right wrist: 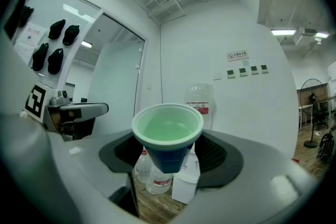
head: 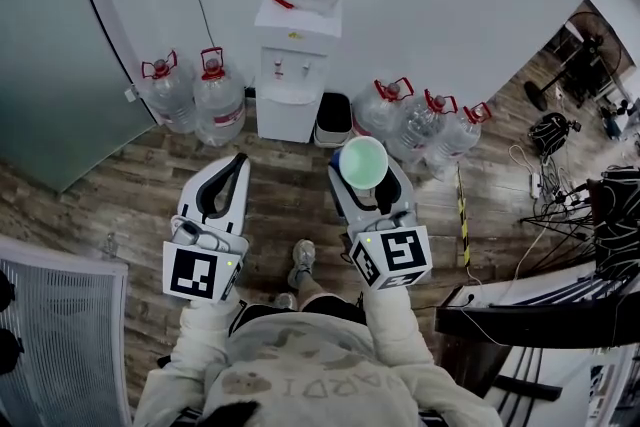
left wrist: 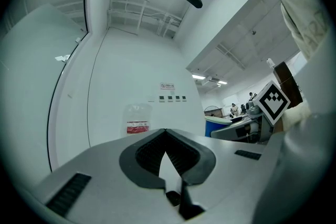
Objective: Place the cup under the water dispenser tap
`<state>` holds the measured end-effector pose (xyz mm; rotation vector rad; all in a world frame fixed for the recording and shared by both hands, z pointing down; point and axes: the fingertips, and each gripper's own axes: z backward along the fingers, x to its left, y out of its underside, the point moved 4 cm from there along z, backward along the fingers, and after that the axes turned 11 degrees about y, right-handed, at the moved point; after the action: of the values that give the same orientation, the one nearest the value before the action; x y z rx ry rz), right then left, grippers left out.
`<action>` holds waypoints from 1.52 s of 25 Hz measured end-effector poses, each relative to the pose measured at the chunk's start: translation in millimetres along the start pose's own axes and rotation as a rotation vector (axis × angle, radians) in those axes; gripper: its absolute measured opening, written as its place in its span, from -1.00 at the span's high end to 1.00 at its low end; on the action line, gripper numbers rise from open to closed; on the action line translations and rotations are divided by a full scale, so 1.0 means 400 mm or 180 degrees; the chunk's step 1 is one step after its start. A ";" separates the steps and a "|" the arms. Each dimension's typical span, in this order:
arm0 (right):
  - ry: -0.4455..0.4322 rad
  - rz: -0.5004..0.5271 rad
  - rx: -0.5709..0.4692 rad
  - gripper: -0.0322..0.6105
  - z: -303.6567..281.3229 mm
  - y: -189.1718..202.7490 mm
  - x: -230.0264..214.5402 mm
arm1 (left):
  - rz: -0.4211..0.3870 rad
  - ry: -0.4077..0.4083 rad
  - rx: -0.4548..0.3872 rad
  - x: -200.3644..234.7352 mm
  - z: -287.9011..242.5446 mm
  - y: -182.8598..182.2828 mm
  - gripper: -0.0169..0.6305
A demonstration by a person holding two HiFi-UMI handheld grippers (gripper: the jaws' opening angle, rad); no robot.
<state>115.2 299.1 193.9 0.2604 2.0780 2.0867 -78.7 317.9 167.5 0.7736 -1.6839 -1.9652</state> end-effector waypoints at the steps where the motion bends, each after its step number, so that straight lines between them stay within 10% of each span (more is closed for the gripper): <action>1: -0.0009 -0.0002 0.0002 -0.06 -0.015 0.000 -0.002 | -0.0021 -0.0002 0.0001 0.009 -0.009 0.001 0.93; 38: -0.0522 -0.0005 0.0027 -0.06 -0.638 0.048 -0.266 | -0.0158 -0.0459 0.0055 0.305 -0.514 0.091 0.93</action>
<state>153.6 25.1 212.4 0.4161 1.9916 1.9834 -34.7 79.9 166.2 0.7007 -1.7816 -2.0873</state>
